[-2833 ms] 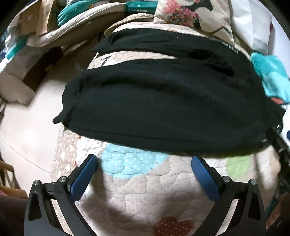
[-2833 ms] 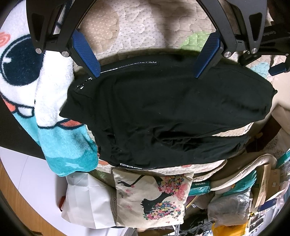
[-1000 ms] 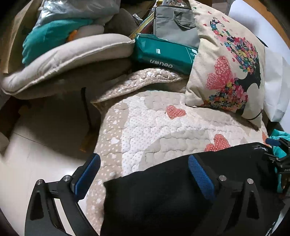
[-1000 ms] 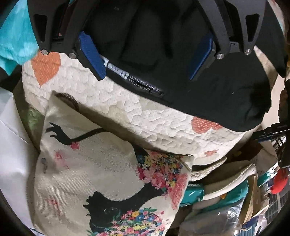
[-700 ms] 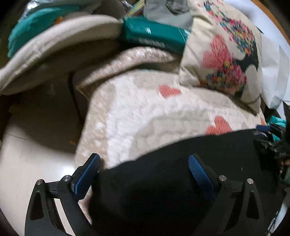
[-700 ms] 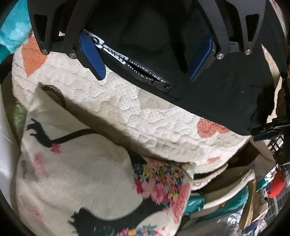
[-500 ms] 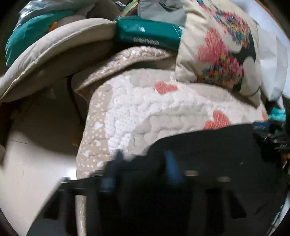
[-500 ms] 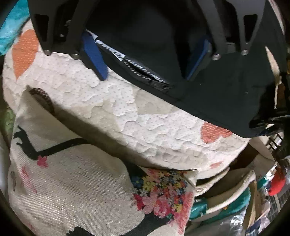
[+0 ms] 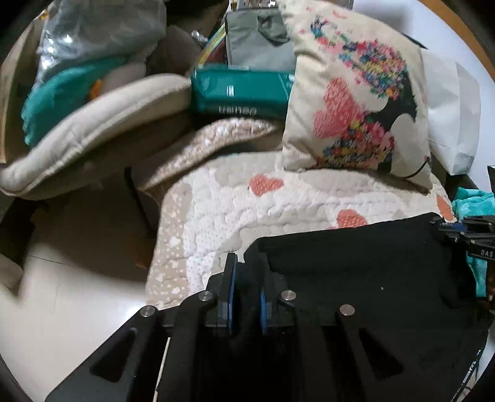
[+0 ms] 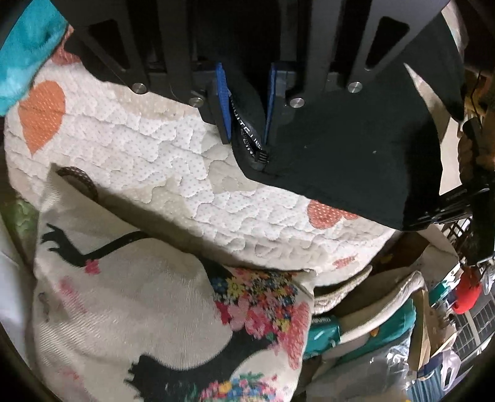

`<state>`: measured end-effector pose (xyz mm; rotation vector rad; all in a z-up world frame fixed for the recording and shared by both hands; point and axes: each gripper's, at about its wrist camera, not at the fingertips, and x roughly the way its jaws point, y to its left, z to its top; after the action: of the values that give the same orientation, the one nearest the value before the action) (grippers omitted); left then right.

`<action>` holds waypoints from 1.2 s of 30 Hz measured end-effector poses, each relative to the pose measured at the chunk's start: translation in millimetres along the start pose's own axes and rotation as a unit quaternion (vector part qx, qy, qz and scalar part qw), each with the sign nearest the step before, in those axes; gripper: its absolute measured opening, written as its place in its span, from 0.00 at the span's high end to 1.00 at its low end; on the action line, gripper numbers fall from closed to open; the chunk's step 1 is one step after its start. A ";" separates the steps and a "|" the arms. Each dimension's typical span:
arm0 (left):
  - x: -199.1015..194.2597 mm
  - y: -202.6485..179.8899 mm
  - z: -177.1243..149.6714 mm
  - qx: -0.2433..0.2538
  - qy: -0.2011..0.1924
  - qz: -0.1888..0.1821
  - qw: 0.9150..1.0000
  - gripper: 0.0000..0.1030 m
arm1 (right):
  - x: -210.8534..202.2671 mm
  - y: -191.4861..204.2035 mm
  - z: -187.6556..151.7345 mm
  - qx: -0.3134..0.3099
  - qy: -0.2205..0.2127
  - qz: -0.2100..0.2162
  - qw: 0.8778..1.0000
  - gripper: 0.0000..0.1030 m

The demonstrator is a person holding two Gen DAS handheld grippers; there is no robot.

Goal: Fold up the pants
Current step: 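Lift the waistband with both grippers and fold it toward the hems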

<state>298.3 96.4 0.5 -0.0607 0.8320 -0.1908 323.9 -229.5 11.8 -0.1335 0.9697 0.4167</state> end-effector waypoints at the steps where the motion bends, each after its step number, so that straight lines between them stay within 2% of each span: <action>1: -7.6 -2.1 0.3 0.003 -0.005 0.004 1.000 0.89 | -4.4 1.7 -0.9 0.001 -0.003 -0.001 1.000 0.79; 5: -42.1 -14.7 -8.1 0.019 -0.024 0.023 0.999 0.89 | -33.7 17.8 -14.8 0.001 -0.012 -0.008 1.000 0.79; 11: -89.7 -24.6 -45.6 0.027 -0.030 0.052 0.998 0.89 | -77.5 45.2 -49.4 0.001 -0.020 -0.010 1.000 0.79; 18: -132.9 -41.1 -94.2 0.046 -0.031 0.088 0.995 0.89 | -101.3 80.4 -108.7 -0.001 -0.006 -0.011 1.000 0.81; 24: -150.7 -51.5 -136.7 0.058 -0.011 0.114 0.992 0.89 | -101.8 96.0 -158.7 0.017 0.011 -0.007 1.000 0.82; 28: -150.9 -63.5 -168.2 0.096 0.017 0.150 0.984 0.88 | -100.3 105.7 -185.1 0.022 0.028 -0.008 0.999 0.82; 31: -146.8 -67.7 -189.8 0.113 0.049 0.165 0.979 0.86 | -96.6 113.7 -206.8 0.028 0.047 -0.005 0.999 0.82; 34: -149.0 -71.7 -206.6 0.131 0.064 0.180 0.973 0.85 | -93.6 118.4 -224.4 0.034 0.063 -0.001 0.997 0.82; 36: -154.9 -70.1 -214.3 0.129 0.071 0.185 0.972 0.78 | -93.7 121.2 -234.3 0.036 0.070 -0.001 0.997 0.82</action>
<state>27.9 61.9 -21.9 0.3556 0.9383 0.0509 48.3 -214.1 -34.4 -0.0983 1.1214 0.3737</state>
